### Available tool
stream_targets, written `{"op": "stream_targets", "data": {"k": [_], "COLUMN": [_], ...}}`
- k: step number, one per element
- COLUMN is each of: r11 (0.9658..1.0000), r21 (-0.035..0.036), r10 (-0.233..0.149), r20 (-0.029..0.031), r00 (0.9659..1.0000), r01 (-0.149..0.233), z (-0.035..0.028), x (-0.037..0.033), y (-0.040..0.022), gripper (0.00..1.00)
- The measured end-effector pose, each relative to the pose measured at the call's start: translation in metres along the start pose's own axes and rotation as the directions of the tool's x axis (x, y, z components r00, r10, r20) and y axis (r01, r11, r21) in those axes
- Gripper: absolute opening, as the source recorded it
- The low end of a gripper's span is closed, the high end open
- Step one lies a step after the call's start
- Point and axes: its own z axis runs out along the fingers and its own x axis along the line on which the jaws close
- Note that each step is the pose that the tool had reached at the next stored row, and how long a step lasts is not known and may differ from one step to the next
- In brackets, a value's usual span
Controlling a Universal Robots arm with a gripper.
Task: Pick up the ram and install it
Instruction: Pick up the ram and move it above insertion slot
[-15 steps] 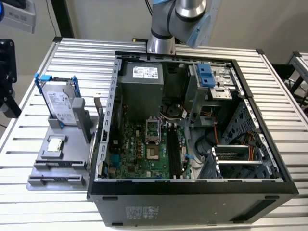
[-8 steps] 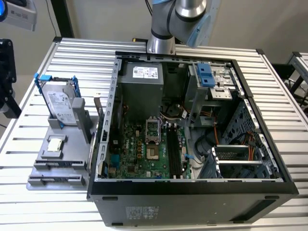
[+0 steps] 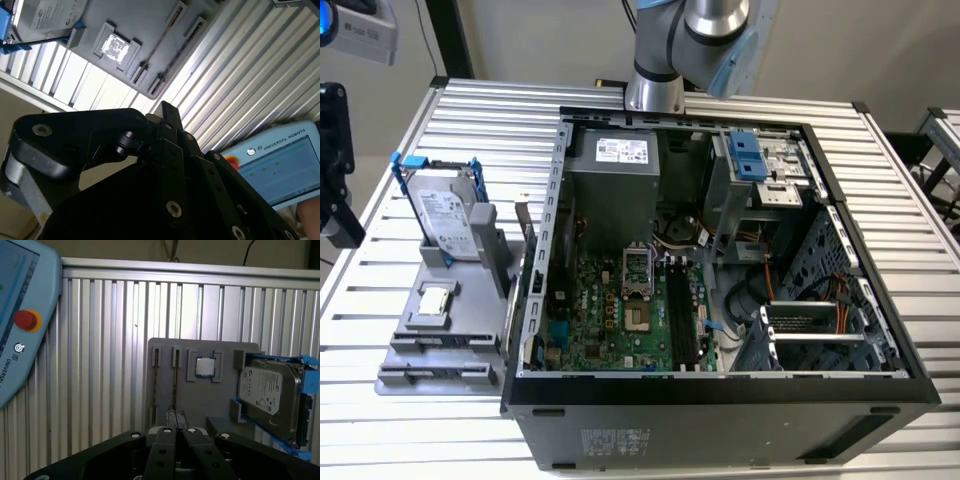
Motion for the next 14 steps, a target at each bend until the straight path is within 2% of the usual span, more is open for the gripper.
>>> {"op": "stream_targets", "data": {"k": [9,14], "r11": [1.0,1.0], "r21": [0.0,-0.0002], "r10": [0.0,0.0], "r20": [0.0,-0.0001], "r00": [1.0,1.0], "r01": [0.0,0.0], "z": [0.0002,0.0001], "x": [0.0002,0.0006], "y": [-0.0018,-0.006], "gripper": [0.0,0.0]}}
